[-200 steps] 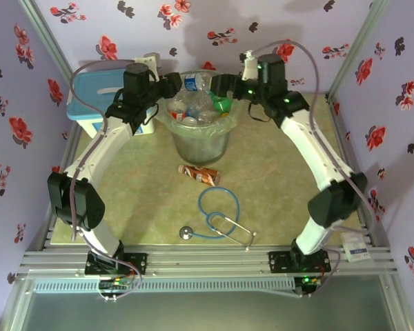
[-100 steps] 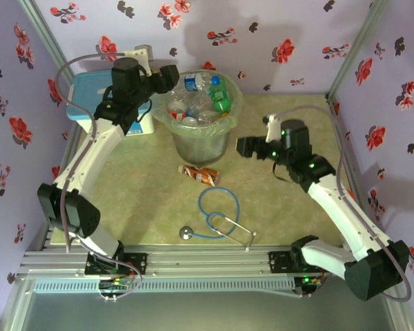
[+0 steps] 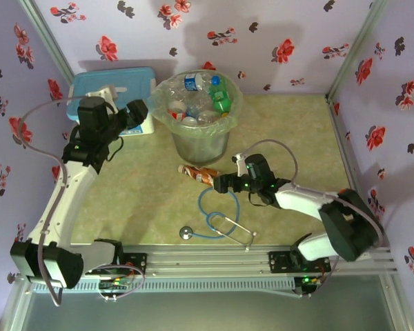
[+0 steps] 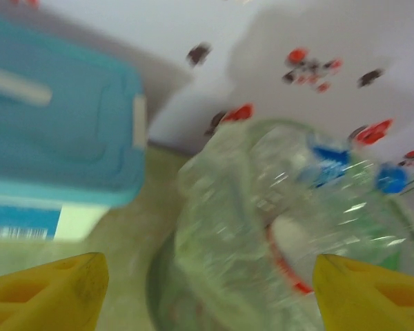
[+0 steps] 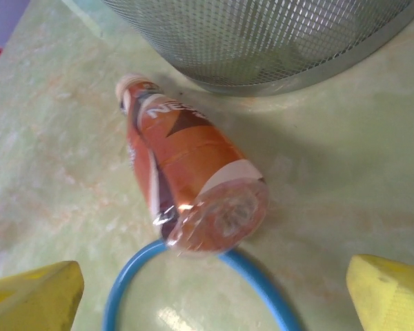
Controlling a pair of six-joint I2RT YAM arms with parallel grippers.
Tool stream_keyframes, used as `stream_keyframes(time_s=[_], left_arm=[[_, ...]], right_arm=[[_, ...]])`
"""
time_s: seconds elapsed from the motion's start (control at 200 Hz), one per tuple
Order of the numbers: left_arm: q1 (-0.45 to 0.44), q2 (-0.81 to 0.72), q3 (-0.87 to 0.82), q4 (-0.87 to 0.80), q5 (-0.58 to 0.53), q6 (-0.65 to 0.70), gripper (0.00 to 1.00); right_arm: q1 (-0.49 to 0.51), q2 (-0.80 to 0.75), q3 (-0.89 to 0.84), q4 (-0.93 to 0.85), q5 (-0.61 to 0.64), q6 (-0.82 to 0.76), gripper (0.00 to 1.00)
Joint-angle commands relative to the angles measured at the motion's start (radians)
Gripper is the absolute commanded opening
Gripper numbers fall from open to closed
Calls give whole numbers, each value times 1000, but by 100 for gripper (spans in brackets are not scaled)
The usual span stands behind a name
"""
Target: Put the plastic bottles in the bin
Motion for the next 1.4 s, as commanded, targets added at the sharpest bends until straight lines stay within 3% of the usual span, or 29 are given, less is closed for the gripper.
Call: stream_keyframes(time_s=[0.0,0.12,0.36,0.72,0.985,1.395], left_arm=[[15,7,-32,73,84,-105,78],[12,57,-13,158,143,-173,77],[-18,135,3,220,146,-192,76],[-36,190,28,233,147,-191,76],[-38,205,36,232,148,-183,76],[-38,215,39,234,146,-179,76]], right_arm=[[8,84,15,254,-33,54,99],[23,166,16,368,-51,89,99],[50,314,37,478,-57,121,99],[72,393,106,438,-70,102,89],[74,343,112,370,-40,66,65],[74,201,142,158,12,0,55]])
